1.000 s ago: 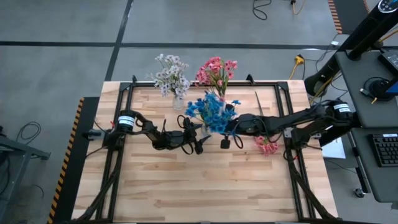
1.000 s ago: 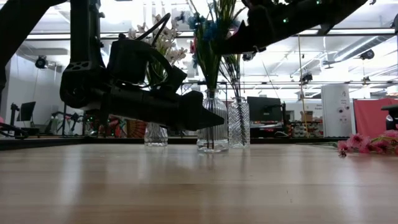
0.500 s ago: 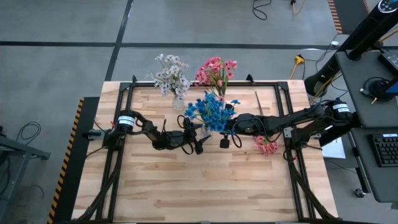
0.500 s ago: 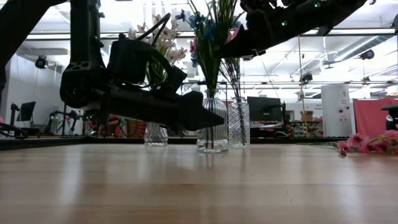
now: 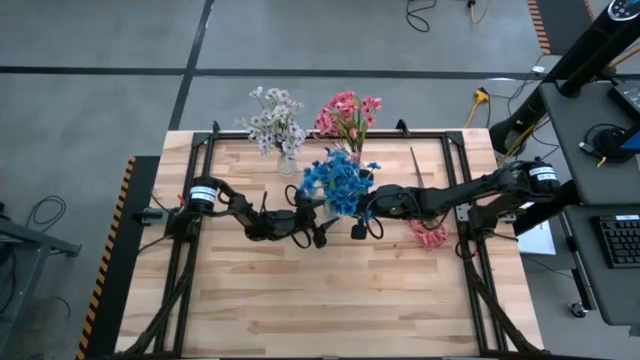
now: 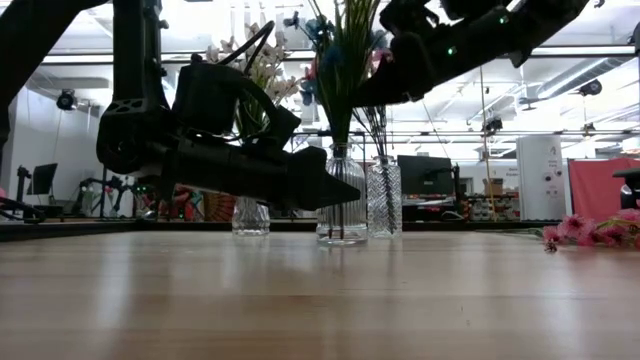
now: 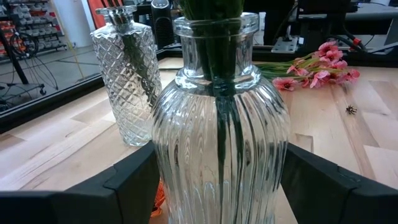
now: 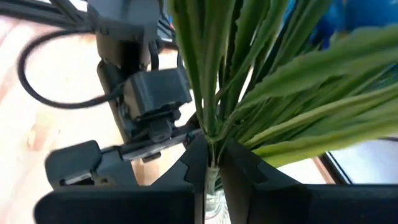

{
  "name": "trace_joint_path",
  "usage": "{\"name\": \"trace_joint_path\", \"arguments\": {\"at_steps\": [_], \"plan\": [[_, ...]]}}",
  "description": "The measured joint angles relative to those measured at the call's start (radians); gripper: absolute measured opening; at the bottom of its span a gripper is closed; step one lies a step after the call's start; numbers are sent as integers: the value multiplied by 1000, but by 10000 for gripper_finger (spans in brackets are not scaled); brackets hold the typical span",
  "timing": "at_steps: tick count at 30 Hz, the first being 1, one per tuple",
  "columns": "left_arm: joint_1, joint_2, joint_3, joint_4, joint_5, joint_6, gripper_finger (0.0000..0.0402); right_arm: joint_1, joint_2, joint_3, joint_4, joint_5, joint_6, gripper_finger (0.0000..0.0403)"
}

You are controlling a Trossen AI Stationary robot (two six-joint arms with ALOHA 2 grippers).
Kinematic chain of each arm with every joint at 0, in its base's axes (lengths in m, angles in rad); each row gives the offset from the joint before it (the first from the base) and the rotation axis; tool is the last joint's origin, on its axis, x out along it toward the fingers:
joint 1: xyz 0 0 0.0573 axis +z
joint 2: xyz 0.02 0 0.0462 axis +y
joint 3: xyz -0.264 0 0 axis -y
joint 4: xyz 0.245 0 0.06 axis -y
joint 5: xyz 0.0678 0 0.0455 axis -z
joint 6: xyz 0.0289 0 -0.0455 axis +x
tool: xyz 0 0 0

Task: Sort flowers into vase by color
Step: Put the blue flowers into the middle transparent vase

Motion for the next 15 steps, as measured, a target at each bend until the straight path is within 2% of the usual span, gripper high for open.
{"name": "trace_joint_path", "arguments": {"at_steps": [15], "plan": [[0, 1, 0, 0, 1, -2, 272, -18, 57, 0, 7, -13, 34, 22]]}}
